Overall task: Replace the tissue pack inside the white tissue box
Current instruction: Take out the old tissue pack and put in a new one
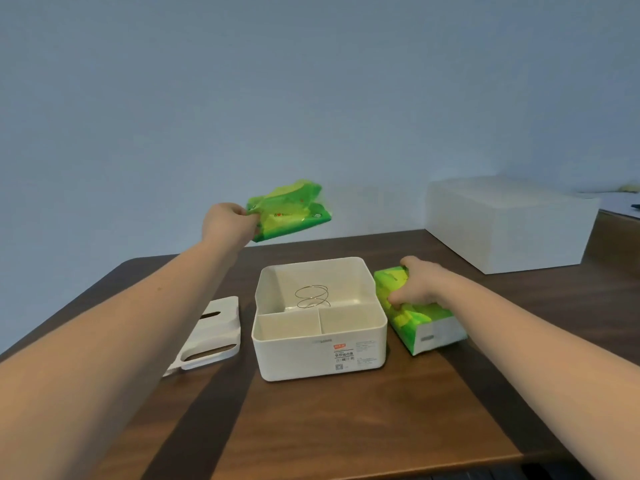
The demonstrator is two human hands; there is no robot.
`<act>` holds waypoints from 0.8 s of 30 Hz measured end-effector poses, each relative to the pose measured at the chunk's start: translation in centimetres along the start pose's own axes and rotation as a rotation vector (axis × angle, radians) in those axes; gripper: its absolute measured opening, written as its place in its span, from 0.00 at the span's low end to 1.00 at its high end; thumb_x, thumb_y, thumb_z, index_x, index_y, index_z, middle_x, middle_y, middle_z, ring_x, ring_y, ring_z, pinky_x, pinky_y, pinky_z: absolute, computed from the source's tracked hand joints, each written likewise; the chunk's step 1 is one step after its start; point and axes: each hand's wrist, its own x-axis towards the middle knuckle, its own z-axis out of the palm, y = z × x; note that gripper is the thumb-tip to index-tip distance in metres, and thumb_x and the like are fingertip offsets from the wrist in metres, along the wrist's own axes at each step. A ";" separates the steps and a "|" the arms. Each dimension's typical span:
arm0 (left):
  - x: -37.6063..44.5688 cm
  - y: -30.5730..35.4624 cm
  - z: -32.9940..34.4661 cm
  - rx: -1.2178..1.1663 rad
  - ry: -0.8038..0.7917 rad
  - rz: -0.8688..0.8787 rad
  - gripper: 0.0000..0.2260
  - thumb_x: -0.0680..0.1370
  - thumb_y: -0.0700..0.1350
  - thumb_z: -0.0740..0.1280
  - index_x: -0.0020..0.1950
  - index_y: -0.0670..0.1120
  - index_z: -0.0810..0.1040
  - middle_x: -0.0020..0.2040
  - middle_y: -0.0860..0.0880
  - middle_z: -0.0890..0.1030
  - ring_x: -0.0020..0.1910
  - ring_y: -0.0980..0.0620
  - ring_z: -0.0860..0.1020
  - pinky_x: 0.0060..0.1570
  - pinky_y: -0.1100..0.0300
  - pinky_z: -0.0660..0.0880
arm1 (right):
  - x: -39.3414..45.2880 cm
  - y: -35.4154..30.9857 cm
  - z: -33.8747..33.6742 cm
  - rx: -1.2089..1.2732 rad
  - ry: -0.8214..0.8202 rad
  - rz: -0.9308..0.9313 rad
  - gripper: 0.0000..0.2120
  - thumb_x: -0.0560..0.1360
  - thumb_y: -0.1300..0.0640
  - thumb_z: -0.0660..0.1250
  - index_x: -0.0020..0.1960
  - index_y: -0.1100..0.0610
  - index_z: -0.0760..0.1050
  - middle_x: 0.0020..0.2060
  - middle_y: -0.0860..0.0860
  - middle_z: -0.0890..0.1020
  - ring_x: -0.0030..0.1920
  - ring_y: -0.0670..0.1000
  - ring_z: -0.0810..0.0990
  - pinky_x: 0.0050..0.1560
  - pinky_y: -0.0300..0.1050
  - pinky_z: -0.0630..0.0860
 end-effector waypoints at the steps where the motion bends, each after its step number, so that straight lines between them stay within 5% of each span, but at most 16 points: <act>1: 0.5 -0.6 0.0 0.026 0.009 -0.016 0.09 0.71 0.40 0.65 0.30 0.44 0.74 0.34 0.42 0.78 0.33 0.45 0.72 0.39 0.56 0.70 | 0.2 0.0 -0.3 0.032 0.052 0.005 0.46 0.64 0.45 0.71 0.77 0.50 0.54 0.70 0.58 0.68 0.68 0.60 0.70 0.63 0.53 0.73; 6: 3.0 -4.5 0.6 0.167 -0.003 -0.092 0.06 0.68 0.37 0.63 0.33 0.43 0.79 0.33 0.40 0.77 0.33 0.45 0.72 0.39 0.57 0.70 | 2.2 -1.4 -2.2 0.200 0.251 -0.080 0.55 0.49 0.38 0.68 0.74 0.43 0.55 0.68 0.58 0.70 0.65 0.62 0.72 0.62 0.56 0.74; 12: 4.0 -8.3 1.2 0.314 -0.079 -0.157 0.06 0.68 0.35 0.64 0.33 0.43 0.76 0.34 0.42 0.78 0.34 0.44 0.74 0.35 0.60 0.69 | 2.2 -5.2 -5.8 0.167 0.418 -0.418 0.48 0.62 0.45 0.74 0.76 0.40 0.52 0.70 0.57 0.64 0.69 0.60 0.67 0.68 0.56 0.69; 17: 4.4 -11.1 1.7 0.369 -0.147 -0.159 0.07 0.69 0.37 0.64 0.31 0.41 0.76 0.34 0.41 0.80 0.33 0.43 0.76 0.37 0.55 0.73 | 0.6 -8.4 -5.9 -0.046 0.194 -0.837 0.50 0.65 0.53 0.76 0.78 0.48 0.50 0.73 0.53 0.63 0.73 0.52 0.62 0.73 0.46 0.60; 24: 5.5 -13.1 1.9 0.206 -0.165 -0.240 0.11 0.73 0.38 0.64 0.43 0.32 0.84 0.45 0.35 0.86 0.49 0.38 0.85 0.55 0.44 0.81 | 0.8 -10.7 -3.0 -0.338 -0.089 -0.917 0.48 0.67 0.54 0.75 0.78 0.45 0.50 0.72 0.50 0.63 0.71 0.52 0.63 0.72 0.49 0.62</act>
